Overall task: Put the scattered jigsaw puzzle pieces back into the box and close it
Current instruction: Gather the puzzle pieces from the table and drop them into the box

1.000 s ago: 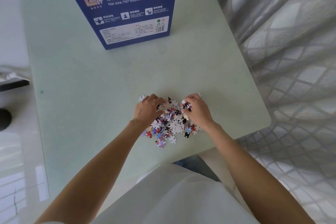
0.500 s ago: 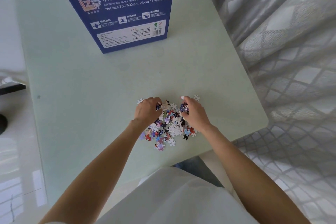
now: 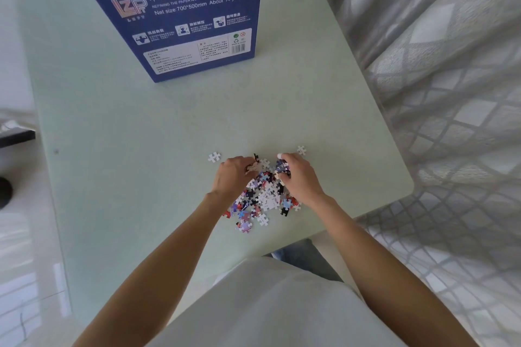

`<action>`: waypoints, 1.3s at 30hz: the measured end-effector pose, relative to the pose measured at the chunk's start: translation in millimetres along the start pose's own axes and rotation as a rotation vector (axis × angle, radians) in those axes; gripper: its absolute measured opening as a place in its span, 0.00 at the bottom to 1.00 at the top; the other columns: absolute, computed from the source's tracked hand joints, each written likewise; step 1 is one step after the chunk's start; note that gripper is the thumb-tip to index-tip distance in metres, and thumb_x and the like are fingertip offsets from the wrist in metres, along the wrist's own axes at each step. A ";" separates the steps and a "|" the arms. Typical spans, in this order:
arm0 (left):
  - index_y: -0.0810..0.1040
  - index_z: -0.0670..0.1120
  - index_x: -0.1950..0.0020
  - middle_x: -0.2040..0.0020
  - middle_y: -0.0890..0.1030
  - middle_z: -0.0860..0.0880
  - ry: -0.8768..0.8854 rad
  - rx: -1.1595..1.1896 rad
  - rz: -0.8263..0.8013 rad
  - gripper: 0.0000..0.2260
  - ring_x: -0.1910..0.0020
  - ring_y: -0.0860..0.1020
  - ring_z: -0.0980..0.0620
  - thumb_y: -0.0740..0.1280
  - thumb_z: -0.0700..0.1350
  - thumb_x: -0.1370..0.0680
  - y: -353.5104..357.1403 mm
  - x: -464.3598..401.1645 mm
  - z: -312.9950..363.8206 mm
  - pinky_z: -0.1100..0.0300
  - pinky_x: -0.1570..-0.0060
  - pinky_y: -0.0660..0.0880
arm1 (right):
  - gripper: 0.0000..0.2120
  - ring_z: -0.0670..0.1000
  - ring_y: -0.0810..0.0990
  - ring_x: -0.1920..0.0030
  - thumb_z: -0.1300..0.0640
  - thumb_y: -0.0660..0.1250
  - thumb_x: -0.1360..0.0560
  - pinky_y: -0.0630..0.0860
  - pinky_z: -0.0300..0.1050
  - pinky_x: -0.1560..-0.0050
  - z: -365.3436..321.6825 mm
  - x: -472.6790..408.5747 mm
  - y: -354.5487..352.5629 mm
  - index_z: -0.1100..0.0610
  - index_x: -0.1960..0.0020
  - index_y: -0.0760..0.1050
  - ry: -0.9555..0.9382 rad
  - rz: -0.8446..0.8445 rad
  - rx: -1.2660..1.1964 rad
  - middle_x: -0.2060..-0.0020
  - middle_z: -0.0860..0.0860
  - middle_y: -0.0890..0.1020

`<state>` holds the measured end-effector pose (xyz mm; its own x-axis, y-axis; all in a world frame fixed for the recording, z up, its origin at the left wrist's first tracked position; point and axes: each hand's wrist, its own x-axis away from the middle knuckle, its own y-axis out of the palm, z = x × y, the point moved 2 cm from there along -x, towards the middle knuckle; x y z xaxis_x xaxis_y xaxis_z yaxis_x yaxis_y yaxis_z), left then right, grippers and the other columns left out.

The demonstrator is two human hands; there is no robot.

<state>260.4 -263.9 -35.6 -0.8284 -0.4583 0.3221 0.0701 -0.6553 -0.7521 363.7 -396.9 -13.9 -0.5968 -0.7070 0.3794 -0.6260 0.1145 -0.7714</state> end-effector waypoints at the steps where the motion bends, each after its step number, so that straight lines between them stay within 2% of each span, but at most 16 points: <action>1: 0.80 0.45 0.44 0.52 0.83 0.45 -0.002 0.031 0.014 0.11 0.56 0.80 0.47 0.69 0.45 0.25 -3.6 1.2 -0.6 0.57 0.52 0.75 | 0.19 0.53 0.73 0.39 0.63 0.64 0.24 0.66 0.41 0.39 -0.2 0.2 -2.5 0.59 0.34 0.69 -0.005 0.000 0.004 0.37 0.54 0.73; 4: 0.82 0.45 0.45 0.53 0.83 0.46 0.009 0.120 0.062 0.11 0.56 0.81 0.48 0.71 0.44 0.27 -20.7 8.7 -0.1 0.61 0.56 0.74 | 0.18 0.51 0.73 0.39 0.63 0.63 0.24 0.65 0.40 0.38 -6.2 0.1 -14.2 0.58 0.34 0.70 -0.031 -0.021 0.010 0.37 0.53 0.74; 9: 0.83 0.47 0.49 0.56 0.84 0.50 0.116 0.188 0.236 0.09 0.62 0.80 0.53 0.73 0.44 0.29 -89.8 20.2 15.1 0.60 0.60 0.77 | 0.17 0.50 0.77 0.45 0.62 0.64 0.24 0.68 0.36 0.42 -40.3 -8.2 -61.9 0.56 0.36 0.72 -0.213 -0.069 0.008 0.40 0.49 0.75; 12: 0.83 0.46 0.50 0.57 0.83 0.53 0.199 0.171 0.359 0.10 0.63 0.79 0.56 0.74 0.44 0.30 -154.0 20.4 30.9 0.67 0.61 0.75 | 0.17 0.48 0.77 0.46 0.62 0.65 0.25 0.67 0.34 0.48 -77.0 -23.0 -108.3 0.56 0.37 0.74 -0.384 -0.018 0.028 0.42 0.48 0.76; 14: 0.82 0.45 0.50 0.58 0.81 0.55 0.227 0.142 0.452 0.10 0.64 0.77 0.58 0.75 0.44 0.30 -202.1 17.3 41.3 0.73 0.62 0.72 | 0.16 0.48 0.77 0.47 0.63 0.66 0.26 0.68 0.34 0.49 -110.1 -34.1 -148.4 0.57 0.38 0.75 -0.497 0.043 -0.001 0.44 0.48 0.77; 16: 0.82 0.44 0.52 0.59 0.80 0.54 0.262 0.110 0.556 0.09 0.64 0.76 0.57 0.75 0.43 0.30 -250.8 12.0 52.1 0.71 0.63 0.72 | 0.16 0.47 0.77 0.47 0.64 0.68 0.27 0.71 0.36 0.46 -147.5 -45.5 -192.8 0.58 0.39 0.75 -0.615 0.126 -0.049 0.44 0.48 0.78; 18: 0.82 0.43 0.52 0.59 0.81 0.52 0.302 0.075 0.644 0.09 0.64 0.76 0.56 0.74 0.44 0.30 -293.8 2.3 64.0 0.67 0.65 0.72 | 0.16 0.44 0.76 0.48 0.64 0.68 0.27 0.70 0.30 0.47 -180.9 -57.5 -233.6 0.58 0.40 0.76 -0.722 0.212 -0.091 0.46 0.47 0.77; 20: 0.82 0.43 0.49 0.57 0.82 0.51 0.344 0.008 0.725 0.10 0.63 0.76 0.57 0.73 0.45 0.29 -335.0 -12.2 76.6 0.68 0.64 0.72 | 0.16 0.39 0.75 0.51 0.64 0.68 0.27 0.69 0.26 0.49 -211.0 -72.6 -269.0 0.58 0.39 0.75 -0.792 0.271 -0.130 0.48 0.45 0.76; 22: 0.82 0.43 0.51 0.58 0.83 0.49 0.392 -0.061 0.802 0.09 0.63 0.76 0.55 0.73 0.45 0.28 -373.5 -30.9 87.4 0.67 0.63 0.70 | 0.16 0.35 0.75 0.51 0.65 0.68 0.27 0.69 0.27 0.48 -237.3 -90.9 -297.1 0.58 0.40 0.75 -0.845 0.331 -0.158 0.48 0.44 0.76; 24: 0.82 0.42 0.53 0.60 0.83 0.45 0.403 -0.133 0.854 0.07 0.64 0.77 0.51 0.71 0.45 0.27 -404.1 -51.0 94.9 0.61 0.63 0.71 | 0.15 0.36 0.76 0.48 0.65 0.68 0.27 0.71 0.31 0.45 -258.3 -109.9 -317.1 0.58 0.41 0.76 -0.892 0.386 -0.169 0.46 0.45 0.78; 26: 0.81 0.42 0.48 0.55 0.83 0.43 0.365 -0.200 0.852 0.09 0.57 0.80 0.45 0.70 0.44 0.26 -424.3 -71.4 97.2 0.56 0.57 0.74 | 0.14 0.42 0.78 0.47 0.66 0.67 0.27 0.73 0.33 0.45 -273.7 -128.7 -328.2 0.57 0.42 0.76 -0.927 0.408 -0.159 0.46 0.46 0.79; 28: 0.81 0.45 0.45 0.53 0.83 0.43 0.310 -0.284 0.788 0.11 0.54 0.80 0.43 0.69 0.46 0.26 -435.3 -88.6 95.1 0.55 0.56 0.73 | 0.14 0.43 0.77 0.49 0.67 0.65 0.27 0.71 0.29 0.48 -285.2 -144.9 -332.1 0.58 0.43 0.77 -0.957 0.416 -0.081 0.47 0.46 0.78; 30: 0.80 0.49 0.44 0.54 0.83 0.46 0.251 -0.365 0.671 0.12 0.55 0.79 0.45 0.69 0.50 0.26 -437.5 -100.3 89.4 0.57 0.58 0.73 | 0.13 0.41 0.76 0.50 0.68 0.65 0.27 0.71 0.30 0.49 -292.7 -157.8 -331.0 0.58 0.44 0.77 -0.967 0.394 0.000 0.49 0.44 0.77; 33: 0.79 0.51 0.43 0.53 0.83 0.52 0.228 -0.340 0.562 0.14 0.51 0.79 0.50 0.70 0.51 0.27 -434.5 -105.9 79.8 0.52 0.50 0.76 | 0.13 0.44 0.76 0.49 0.67 0.65 0.26 0.73 0.36 0.46 -298.4 -172.5 -323.7 0.58 0.43 0.77 -0.974 0.322 0.128 0.47 0.48 0.79; 35: 0.80 0.51 0.44 0.55 0.83 0.55 0.256 -0.272 0.568 0.12 0.52 0.79 0.53 0.70 0.51 0.26 -430.6 -102.3 74.2 0.53 0.49 0.75 | 0.13 0.47 0.77 0.47 0.66 0.65 0.26 0.73 0.40 0.45 -298.1 -180.7 -316.3 0.58 0.42 0.77 -0.972 0.279 0.218 0.46 0.49 0.79; 39: 0.83 0.54 0.51 0.59 0.82 0.57 0.293 -0.217 0.615 0.06 0.60 0.78 0.57 0.68 0.50 0.25 -420.0 -95.6 67.7 0.58 0.56 0.74 | 0.11 0.49 0.77 0.47 0.59 0.67 0.26 0.73 0.47 0.45 -297.1 -191.0 -306.7 0.55 0.43 0.78 -0.954 0.286 0.270 0.46 0.49 0.79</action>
<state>347.8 14.4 288.4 -0.7917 -0.5061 -0.3421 0.4856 -0.1816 -0.8551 520.5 -89.7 302.1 0.0147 -0.9511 -0.3087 -0.3193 0.2881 -0.9028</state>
